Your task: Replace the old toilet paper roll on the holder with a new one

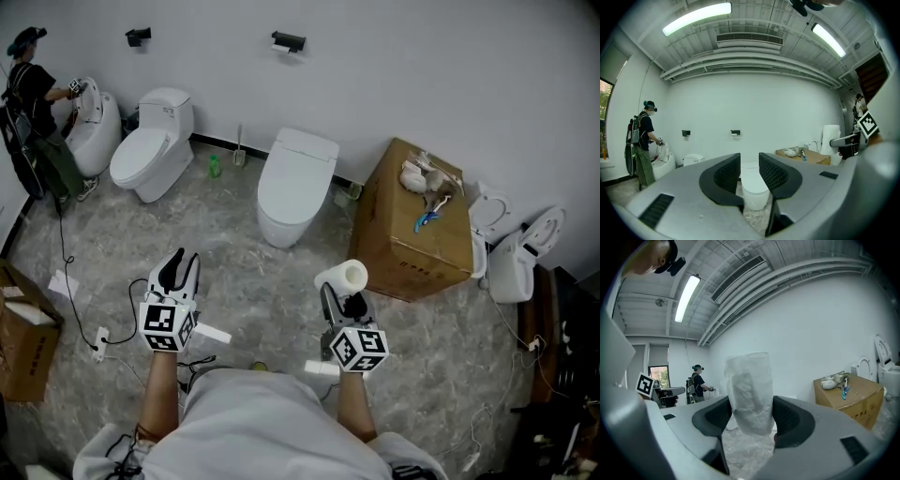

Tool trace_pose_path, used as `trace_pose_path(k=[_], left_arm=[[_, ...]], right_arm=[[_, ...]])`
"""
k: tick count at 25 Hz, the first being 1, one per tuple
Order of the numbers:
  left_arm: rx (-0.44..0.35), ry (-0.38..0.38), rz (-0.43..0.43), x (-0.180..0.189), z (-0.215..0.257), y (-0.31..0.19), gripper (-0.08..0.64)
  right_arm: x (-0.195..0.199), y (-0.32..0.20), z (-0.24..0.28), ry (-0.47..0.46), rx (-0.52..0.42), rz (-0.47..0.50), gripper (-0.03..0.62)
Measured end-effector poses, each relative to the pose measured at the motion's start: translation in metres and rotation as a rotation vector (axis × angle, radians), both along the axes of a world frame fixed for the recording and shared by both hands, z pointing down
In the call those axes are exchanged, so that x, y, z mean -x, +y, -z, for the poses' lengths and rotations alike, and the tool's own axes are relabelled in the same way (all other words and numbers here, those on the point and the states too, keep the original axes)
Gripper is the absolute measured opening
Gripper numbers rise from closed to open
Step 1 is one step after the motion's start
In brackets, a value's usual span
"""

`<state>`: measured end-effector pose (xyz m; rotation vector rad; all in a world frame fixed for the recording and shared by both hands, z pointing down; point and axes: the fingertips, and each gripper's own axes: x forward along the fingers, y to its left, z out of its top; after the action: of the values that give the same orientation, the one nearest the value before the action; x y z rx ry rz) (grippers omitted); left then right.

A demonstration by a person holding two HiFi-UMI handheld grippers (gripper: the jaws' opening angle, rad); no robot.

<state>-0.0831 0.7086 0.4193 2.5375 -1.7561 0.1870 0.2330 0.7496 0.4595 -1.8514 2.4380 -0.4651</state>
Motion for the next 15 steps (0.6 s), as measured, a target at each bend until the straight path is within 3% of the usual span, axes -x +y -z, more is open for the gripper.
trace_pose_path(k=[8, 15], left_arm=[[0.016, -0.018, 0.013, -0.016, -0.008, -0.027, 0.118], [0.023, -0.028, 0.03, 0.004, -0.021, -0.068, 0.118]], right_arm=[[-0.008, -0.039, -0.013, -0.009, 0.033, 0.051, 0.279], [0.009, -0.087, -0.027, -0.023, 0.046, 0.07, 0.279]])
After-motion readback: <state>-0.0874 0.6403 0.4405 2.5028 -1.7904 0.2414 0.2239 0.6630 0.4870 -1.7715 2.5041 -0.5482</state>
